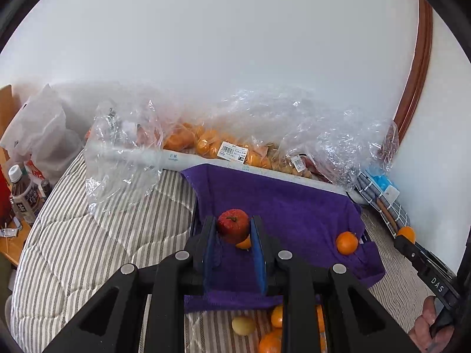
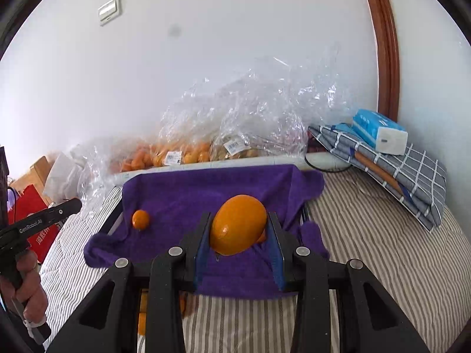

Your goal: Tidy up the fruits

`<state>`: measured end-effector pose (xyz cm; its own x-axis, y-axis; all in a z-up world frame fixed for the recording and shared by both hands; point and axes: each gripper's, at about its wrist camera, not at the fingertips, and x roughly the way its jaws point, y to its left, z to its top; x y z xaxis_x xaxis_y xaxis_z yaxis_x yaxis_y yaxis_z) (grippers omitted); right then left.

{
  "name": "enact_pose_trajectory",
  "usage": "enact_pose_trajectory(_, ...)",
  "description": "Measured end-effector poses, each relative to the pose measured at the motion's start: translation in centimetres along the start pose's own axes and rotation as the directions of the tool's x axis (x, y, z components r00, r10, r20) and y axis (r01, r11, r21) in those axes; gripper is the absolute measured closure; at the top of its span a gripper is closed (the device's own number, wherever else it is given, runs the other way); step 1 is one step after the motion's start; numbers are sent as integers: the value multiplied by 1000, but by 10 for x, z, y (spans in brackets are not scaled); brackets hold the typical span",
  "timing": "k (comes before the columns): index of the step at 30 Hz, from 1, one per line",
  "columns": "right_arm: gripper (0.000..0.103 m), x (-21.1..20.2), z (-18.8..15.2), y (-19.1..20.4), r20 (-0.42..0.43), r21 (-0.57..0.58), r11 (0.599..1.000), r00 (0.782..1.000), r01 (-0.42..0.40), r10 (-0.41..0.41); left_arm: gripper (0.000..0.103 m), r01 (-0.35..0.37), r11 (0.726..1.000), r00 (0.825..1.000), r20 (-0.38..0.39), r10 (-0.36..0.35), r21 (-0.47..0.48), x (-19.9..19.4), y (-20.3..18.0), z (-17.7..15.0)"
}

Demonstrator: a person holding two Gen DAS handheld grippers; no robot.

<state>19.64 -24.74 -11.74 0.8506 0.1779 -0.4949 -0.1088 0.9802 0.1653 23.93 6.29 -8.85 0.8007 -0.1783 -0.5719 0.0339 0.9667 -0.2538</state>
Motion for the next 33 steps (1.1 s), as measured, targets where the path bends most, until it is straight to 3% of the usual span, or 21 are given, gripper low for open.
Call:
enact_pose_trajectory(5,67,22,10,-3,8,-6,1000,1000,11,-11,81,10,1000,1000,-8,-10,-9,27,-7,5)
enact_pose_trajectory(8,67,36,8,-5,2,-5,1000,1000,20,-20,81,50,998,998,-30,-51,-26,39,-5,-1)
enact_pose_trajectory(24,67,69,-15,-27,-90,49,999,996,-4,8,81,28,999,997,-70,-30,-27,61,-5,-13)
enact_pose_trajectory(33,67,80,-23,-15,-134,13,1000,991,-15,16,81,14,1000,997,-74,-15,-10,67,-6,-15)
